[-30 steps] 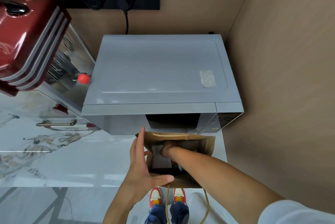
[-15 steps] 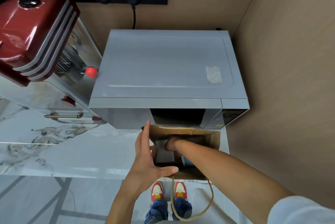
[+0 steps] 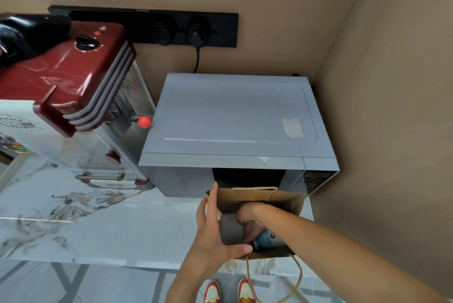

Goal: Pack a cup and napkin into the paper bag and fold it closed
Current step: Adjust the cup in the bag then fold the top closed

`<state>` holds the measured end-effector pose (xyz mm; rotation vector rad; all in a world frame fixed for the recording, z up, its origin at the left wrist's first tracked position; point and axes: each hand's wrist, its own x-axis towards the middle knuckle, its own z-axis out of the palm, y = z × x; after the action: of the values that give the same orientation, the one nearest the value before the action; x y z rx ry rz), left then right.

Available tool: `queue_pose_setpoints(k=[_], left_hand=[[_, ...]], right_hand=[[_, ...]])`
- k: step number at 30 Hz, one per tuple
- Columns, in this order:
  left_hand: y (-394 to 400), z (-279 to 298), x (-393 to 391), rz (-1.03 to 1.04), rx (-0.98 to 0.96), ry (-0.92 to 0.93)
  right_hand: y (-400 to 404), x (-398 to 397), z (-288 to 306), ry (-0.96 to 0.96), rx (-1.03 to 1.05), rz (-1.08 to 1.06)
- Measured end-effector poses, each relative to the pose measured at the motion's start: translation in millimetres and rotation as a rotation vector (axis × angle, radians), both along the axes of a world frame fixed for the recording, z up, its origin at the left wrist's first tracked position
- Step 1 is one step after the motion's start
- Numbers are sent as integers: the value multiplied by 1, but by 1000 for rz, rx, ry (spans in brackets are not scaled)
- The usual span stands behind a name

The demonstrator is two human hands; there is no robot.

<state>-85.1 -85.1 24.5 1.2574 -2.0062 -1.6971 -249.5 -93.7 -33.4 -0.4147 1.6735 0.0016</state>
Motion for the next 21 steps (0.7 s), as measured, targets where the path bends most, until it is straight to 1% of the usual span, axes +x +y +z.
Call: queue_pose_setpoints(k=[2,3,4,6,9,11,15,21], left_hand=[[0,-1,0,-6,-3,-1],[0,-1,-1,-12,-3,-2],[0,0,-2,-15,-4,-1],[0,1,-3,-22,0,7],[-1,1,0,-38,14,22],[-1,-1,1,-51,15,26],[-2,-2,1,-66,7,12],[-1,-4,1,-62,3,4]], right_hand=[[8,-4,1,40,78,-55],[11,-6,5,72,119,-44],[12,-10,6,149,110,22],[16,-16,5,308,17,143],[24,-25,4,439,-64,212],[28,-30,3,460,-85,220],[36,-34,-3,476,-60,276],[38,-32,-7,464,5,229]])
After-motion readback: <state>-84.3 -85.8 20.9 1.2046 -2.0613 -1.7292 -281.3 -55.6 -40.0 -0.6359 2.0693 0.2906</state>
